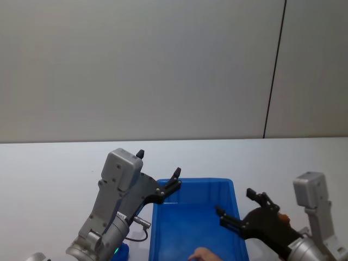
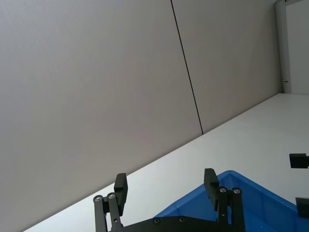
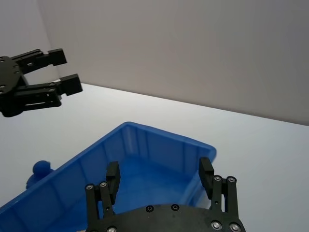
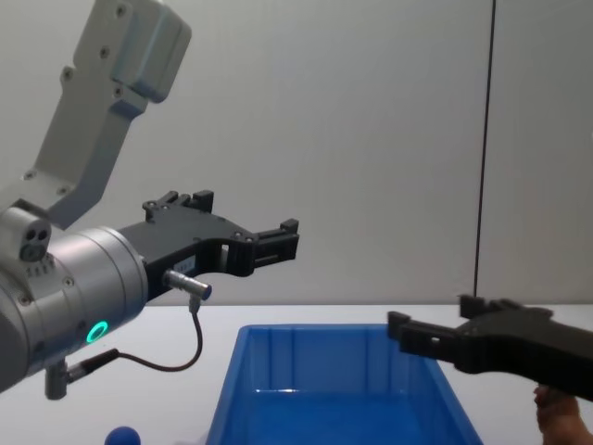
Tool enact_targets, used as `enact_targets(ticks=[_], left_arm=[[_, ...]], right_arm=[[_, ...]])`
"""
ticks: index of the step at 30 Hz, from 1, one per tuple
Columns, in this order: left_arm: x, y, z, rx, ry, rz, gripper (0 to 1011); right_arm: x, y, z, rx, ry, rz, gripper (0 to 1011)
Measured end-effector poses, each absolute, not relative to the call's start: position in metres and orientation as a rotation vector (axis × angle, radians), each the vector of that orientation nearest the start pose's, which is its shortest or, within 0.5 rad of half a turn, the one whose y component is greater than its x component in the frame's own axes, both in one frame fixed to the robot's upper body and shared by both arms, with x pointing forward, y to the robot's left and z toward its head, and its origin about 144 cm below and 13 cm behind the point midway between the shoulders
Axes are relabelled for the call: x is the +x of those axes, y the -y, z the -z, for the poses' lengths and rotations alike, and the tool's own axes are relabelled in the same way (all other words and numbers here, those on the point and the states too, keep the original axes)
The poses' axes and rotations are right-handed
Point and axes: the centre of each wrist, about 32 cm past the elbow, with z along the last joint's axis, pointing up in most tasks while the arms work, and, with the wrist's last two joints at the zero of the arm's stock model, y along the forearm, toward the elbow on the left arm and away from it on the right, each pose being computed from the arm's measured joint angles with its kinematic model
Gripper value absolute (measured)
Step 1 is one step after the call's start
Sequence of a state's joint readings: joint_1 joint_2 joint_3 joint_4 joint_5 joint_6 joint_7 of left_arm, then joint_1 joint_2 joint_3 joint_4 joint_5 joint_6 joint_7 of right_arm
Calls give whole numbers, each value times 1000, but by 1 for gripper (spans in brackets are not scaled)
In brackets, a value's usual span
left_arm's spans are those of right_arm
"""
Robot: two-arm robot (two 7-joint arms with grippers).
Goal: Pick up the two dolls from the table and place them into the box.
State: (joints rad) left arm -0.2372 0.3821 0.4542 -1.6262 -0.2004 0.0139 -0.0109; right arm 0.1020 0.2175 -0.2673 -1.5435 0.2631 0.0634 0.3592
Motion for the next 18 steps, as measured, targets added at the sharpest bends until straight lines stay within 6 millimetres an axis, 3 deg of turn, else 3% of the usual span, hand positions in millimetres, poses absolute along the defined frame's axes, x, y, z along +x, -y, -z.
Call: enact_targets(ticks=[18], left_arm=[[492, -198, -1204, 61, 268, -1124, 1001]], right_arm=[[445, 223, -1162, -59, -9, 1158, 1001]])
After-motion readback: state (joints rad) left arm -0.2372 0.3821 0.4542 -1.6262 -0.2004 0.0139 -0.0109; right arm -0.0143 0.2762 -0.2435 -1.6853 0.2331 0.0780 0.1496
